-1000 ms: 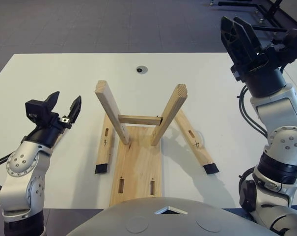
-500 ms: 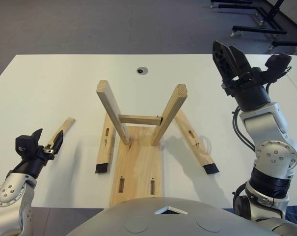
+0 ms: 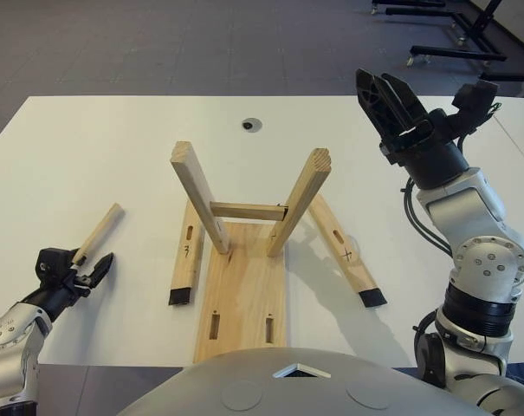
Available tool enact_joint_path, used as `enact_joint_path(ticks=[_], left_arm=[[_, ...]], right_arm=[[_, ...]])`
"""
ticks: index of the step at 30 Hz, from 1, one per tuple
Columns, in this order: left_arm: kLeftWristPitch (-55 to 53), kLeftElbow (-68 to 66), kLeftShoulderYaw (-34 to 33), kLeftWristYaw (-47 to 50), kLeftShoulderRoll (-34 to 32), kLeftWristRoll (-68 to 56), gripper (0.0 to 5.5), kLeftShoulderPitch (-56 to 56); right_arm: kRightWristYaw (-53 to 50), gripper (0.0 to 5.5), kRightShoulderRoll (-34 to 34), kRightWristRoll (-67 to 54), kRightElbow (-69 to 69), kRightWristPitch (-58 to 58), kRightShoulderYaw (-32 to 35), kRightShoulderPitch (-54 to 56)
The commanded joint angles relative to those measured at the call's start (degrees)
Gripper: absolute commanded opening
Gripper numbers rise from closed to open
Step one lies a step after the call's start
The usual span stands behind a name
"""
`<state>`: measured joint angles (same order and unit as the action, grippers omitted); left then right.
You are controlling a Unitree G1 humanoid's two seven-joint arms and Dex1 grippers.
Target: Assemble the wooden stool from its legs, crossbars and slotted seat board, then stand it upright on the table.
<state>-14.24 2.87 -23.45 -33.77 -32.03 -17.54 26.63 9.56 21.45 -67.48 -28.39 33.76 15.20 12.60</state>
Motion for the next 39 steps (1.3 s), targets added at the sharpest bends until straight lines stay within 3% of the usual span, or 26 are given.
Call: enact_joint_path(ticks=[1, 19, 23, 27, 30, 34, 39], left_arm=[[-3.43, 0.81, 2.07, -0.96, -0.50, 0.65, 3.28, 1.54], [-1.99, 0.29, 5.87, -1.15, -1.19, 2.43, 0.38, 0.03], [1.53, 2.72, 3.06, -1.10, 1.12, -1.82, 0.38, -2.94], [0.45, 8.37, -1.68, -0.22, 2.41, -10.65, 0.38, -9.49], [-5.36, 17.21, -4.25, 1.88, 3.38, -28.26, 0.38, -20.60], [-12.98, 27.00, 1.39, 3.84, 4.46, -51.60, 0.38, -33.94], [-20.46, 27.71, 12.75, 1.72, 6.49, -63.94, 0.38, -45.62]], right_arm=[[0.26, 5.40, 0.87, -0.11, 0.69, 0.92, -0.09, 1.57], [0.38, 5.40, -0.27, 1.41, 0.79, -0.26, -0.33, 1.42], [0.43, 5.40, -0.62, 1.24, 0.94, -0.60, -0.18, 1.76], [0.52, 5.40, -0.55, -0.19, 3.02, -0.85, 1.48, 4.04], [1.27, 5.40, -0.64, -5.22, 4.56, -0.08, 3.13, 7.13], [4.37, 5.40, -1.88, -16.28, 4.29, 2.33, 1.74, 11.03], [11.35, 5.40, -3.71, -16.52, 4.60, 4.25, -5.13, 15.16]])
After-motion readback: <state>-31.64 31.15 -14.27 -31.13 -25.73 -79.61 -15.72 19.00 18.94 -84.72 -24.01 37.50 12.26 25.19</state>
